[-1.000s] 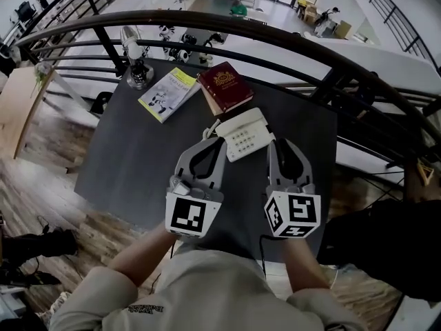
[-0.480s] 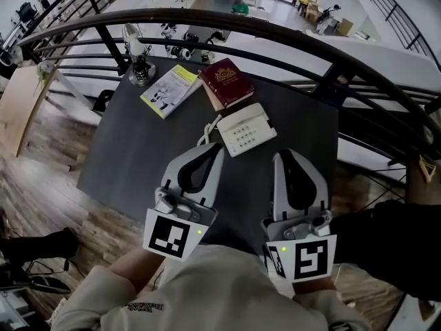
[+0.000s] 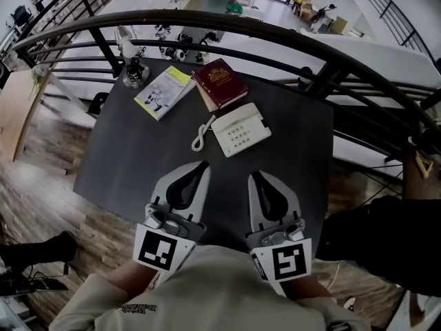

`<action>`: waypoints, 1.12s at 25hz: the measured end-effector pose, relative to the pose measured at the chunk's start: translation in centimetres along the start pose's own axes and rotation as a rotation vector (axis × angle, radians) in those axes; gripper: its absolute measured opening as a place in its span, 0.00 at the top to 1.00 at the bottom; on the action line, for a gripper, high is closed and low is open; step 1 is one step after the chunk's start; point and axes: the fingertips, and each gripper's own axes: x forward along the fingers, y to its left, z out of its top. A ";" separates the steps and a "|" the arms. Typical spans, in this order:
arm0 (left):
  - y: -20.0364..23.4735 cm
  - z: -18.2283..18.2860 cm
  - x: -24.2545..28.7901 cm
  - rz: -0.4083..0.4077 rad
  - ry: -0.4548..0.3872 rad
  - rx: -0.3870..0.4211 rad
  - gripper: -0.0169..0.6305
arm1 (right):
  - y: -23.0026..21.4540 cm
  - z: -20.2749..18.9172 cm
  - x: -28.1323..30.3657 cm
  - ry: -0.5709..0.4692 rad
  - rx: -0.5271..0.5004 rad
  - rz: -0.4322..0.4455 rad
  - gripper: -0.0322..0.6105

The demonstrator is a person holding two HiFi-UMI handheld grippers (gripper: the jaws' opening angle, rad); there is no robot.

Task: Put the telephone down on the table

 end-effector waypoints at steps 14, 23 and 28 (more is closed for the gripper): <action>-0.2 -1.9 -0.8 0.016 0.057 -0.012 0.97 | 0.2 -1.4 0.3 0.050 0.008 0.009 0.95; -0.3 -1.9 -0.9 0.016 0.061 -0.005 0.97 | 0.6 -1.3 0.4 0.050 0.031 0.013 0.95; -0.4 -2.1 -0.6 0.006 0.062 -0.005 0.97 | 0.7 -1.6 0.5 0.056 0.026 0.019 0.95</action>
